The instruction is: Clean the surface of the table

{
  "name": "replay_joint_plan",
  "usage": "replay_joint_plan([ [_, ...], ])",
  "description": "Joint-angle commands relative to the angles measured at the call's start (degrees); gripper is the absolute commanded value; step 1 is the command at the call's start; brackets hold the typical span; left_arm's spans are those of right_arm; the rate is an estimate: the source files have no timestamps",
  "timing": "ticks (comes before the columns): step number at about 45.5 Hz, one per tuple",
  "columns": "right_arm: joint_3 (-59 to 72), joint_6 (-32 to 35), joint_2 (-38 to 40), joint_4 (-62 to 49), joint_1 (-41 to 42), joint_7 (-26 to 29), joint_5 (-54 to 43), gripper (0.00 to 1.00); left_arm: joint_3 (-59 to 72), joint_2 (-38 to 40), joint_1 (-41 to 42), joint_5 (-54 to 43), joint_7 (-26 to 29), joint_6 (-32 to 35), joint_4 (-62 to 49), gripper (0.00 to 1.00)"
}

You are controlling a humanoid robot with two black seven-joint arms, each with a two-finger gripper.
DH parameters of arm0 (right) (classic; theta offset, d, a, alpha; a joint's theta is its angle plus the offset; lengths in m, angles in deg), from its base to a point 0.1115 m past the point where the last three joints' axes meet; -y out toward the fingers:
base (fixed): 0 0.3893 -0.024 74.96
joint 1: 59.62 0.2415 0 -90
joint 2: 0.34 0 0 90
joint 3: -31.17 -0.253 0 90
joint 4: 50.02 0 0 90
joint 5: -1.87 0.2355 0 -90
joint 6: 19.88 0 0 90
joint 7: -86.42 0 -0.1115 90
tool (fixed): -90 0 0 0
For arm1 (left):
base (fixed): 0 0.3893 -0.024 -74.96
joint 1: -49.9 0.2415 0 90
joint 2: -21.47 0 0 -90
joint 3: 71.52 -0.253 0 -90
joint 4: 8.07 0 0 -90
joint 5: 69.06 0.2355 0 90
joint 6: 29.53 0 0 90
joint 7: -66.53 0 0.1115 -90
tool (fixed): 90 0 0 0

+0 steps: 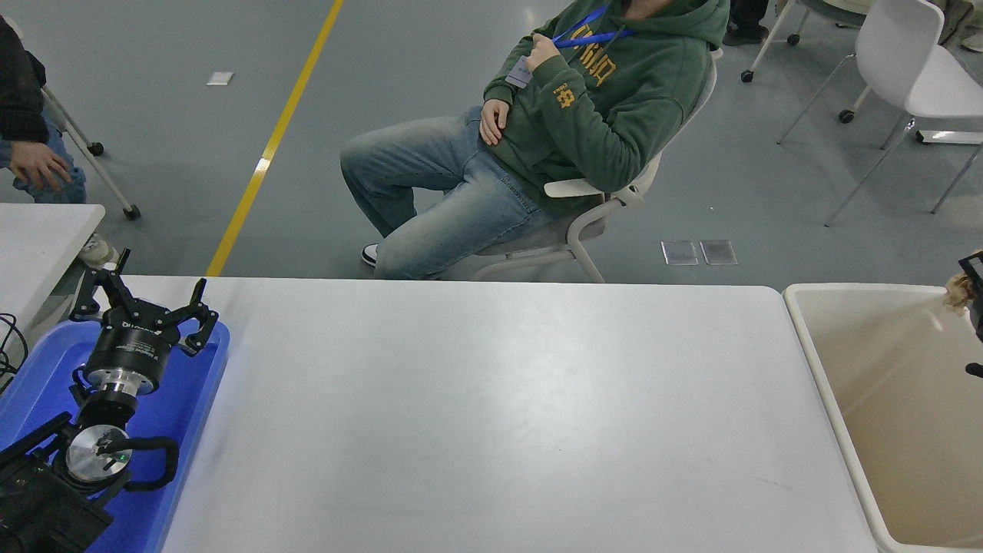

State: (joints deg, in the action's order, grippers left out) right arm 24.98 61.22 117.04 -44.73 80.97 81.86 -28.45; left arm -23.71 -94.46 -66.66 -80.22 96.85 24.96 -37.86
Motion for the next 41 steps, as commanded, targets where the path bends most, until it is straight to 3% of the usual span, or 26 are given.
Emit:
replay_joint_plan([
  [1,0.1,0.1,-0.1,0.2,-0.1,0.0,1.9,1.0,0.0,0.0,0.0,0.0,0.0,0.0,0.0,1.0],
  [41,-1.2,0.2,-0.8,4.0,0.7,-0.3,2.3,1.0,0.0,0.0,0.0,0.0,0.0,0.0,0.0,1.0],
])
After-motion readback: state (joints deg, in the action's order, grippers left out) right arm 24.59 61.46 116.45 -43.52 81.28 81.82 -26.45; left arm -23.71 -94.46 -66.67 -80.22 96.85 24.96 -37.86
